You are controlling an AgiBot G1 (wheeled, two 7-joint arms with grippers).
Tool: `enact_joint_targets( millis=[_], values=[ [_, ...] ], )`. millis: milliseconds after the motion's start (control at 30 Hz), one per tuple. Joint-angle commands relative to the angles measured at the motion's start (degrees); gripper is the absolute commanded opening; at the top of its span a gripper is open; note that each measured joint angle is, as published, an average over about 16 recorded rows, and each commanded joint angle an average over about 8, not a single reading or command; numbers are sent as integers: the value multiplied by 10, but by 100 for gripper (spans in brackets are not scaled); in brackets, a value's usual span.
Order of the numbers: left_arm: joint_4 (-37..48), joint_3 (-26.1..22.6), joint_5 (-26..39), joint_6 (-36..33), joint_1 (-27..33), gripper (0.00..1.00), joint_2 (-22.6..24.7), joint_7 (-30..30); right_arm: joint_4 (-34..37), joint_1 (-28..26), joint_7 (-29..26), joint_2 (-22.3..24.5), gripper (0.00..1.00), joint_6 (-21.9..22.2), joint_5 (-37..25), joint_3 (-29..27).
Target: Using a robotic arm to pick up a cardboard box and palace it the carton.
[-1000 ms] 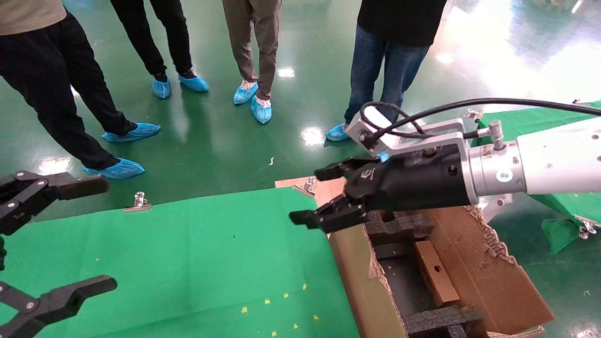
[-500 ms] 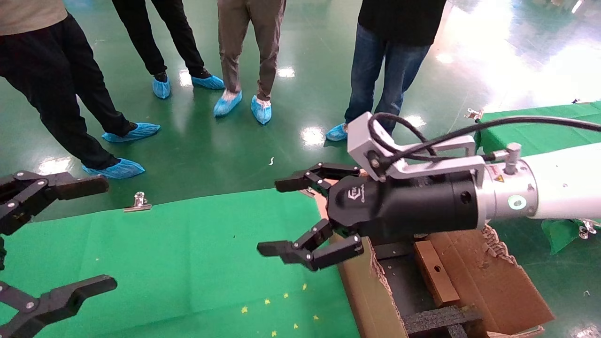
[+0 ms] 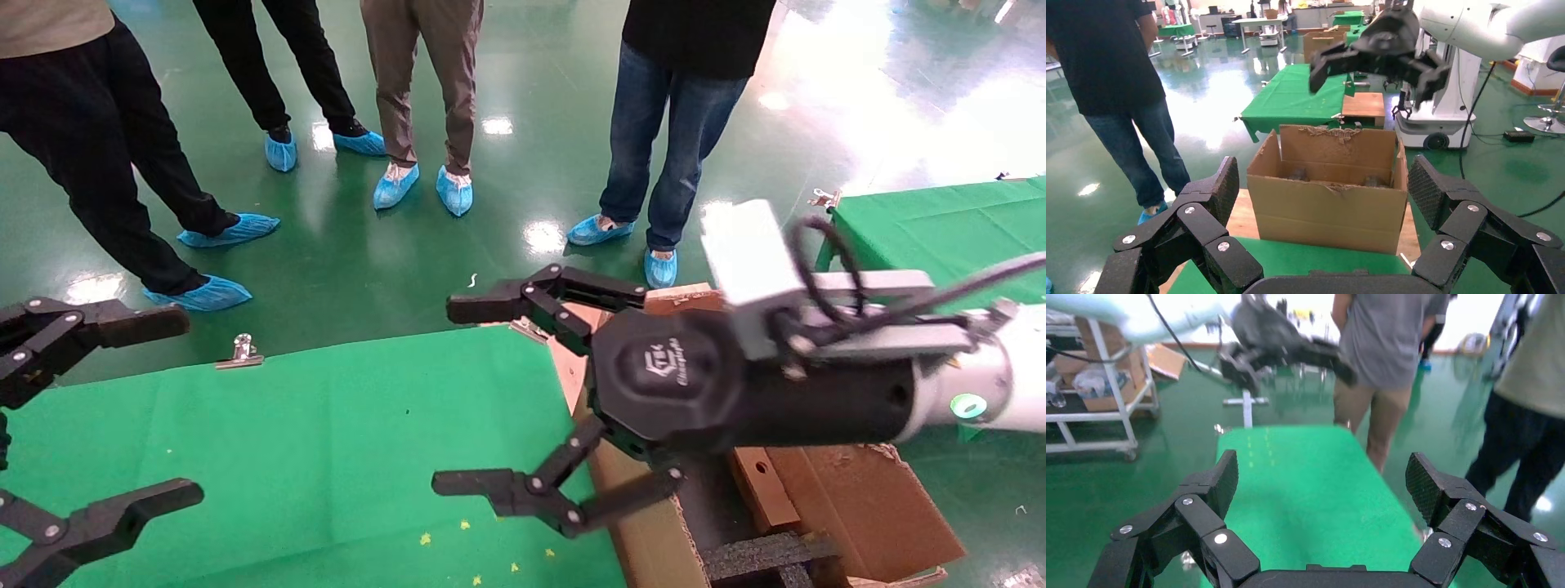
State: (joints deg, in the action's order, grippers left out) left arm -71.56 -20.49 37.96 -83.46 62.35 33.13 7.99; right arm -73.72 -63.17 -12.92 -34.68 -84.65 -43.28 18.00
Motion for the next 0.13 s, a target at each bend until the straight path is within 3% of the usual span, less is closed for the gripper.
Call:
enact_joint_targets(
  millis=[33,133],
  values=[
    [0,0,0,0,0,100,0,0,2,22,27,-5,100,-14,20,-28],
    [0,0,0,0,0,100,0,0,3,29,34,-6,100,-18,26,-36]
  ],
)
